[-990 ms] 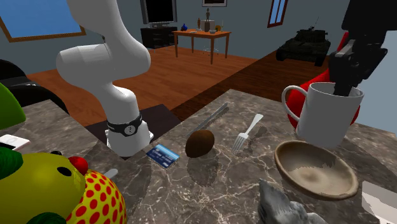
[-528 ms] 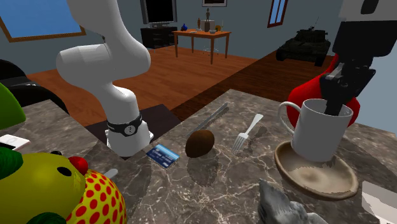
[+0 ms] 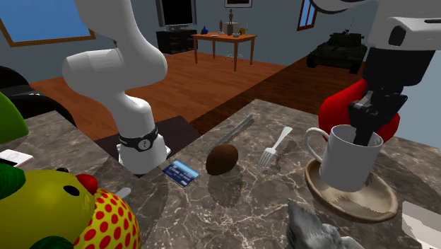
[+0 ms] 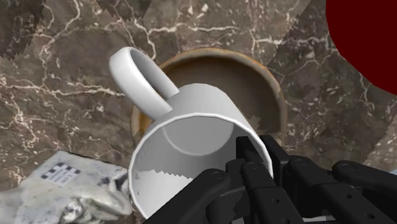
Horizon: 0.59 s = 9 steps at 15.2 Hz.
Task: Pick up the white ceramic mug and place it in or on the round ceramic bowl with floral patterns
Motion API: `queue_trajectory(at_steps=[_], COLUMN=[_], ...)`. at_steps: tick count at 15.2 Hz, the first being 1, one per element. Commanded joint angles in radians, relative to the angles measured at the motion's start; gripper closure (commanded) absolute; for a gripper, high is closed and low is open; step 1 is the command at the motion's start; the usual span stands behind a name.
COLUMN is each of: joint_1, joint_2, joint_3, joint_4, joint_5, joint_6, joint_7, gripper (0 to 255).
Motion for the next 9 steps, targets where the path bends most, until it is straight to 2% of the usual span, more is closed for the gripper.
queue_trajectory(at_steps=[1, 5, 6, 9], joint_1=[0.000, 0.000, 0.000, 0.000], joint_2=[0.000, 0.000, 0.000, 0.000], joint_3=[0.000, 0.000, 0.000, 0.000], joint_4=[-0.001, -0.001, -0.001, -0.001], joint_5=[0.000, 0.000, 0.000, 0.000], joint_6=[0.002, 0.002, 0.002, 0.002], joint_7=[0.000, 0.000, 0.000, 0.000], gripper=[255, 255, 0, 0])
